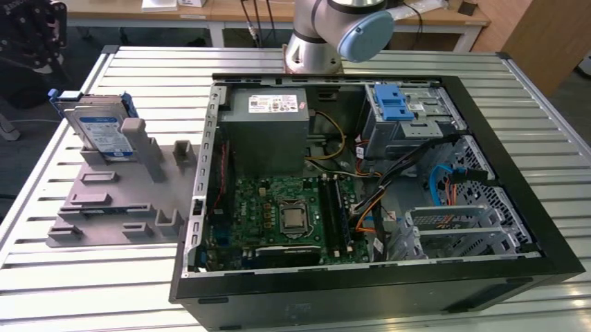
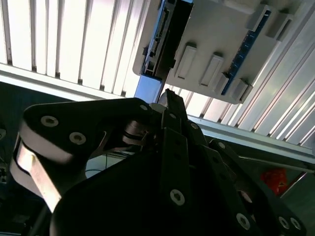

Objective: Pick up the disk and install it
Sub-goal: 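Pick up the disk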

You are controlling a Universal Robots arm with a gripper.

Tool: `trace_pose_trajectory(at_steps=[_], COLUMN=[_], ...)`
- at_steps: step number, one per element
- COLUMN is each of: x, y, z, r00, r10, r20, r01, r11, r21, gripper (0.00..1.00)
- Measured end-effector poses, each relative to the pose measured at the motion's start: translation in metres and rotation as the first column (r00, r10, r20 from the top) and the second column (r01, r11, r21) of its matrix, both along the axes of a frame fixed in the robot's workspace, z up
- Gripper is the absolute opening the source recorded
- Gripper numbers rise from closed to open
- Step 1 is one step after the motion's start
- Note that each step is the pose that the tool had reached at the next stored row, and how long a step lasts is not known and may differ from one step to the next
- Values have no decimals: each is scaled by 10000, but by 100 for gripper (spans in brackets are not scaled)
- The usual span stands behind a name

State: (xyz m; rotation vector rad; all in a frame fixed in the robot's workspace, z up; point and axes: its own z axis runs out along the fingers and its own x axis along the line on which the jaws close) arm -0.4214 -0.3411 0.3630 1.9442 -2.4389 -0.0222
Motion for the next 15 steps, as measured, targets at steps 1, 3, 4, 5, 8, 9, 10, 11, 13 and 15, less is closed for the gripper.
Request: trace_pose_trajectory(at_steps=[1,3,4,5,8,9,10,11,13,15], x=[-1,-1,-2,-2,-2,-3,-3,-2,-2,-3], y=[-1,-1,-1,-1,-1,0,-1,-1,-1,0], z=[-2,-8,-11,-14,-22,-24,-28,-31,-40,-52], r00=[10000,9999,9996,9992,9957,9940,9918,9894,9832,9775], r10=[35,153,257,387,918,1096,1275,1453,1824,2108], r20=[47,74,73,73,72,72,73,74,74,75], r01=[-35,-153,-257,-387,-918,-1096,-1275,-1453,-1824,-2108], r11=[10000,9999,9997,9993,9958,9940,9918,9894,9832,9775], r21=[0,1,1,4,4,4,4,4,4,4], gripper=[11,11,11,11,17,17,23,29,35,41])
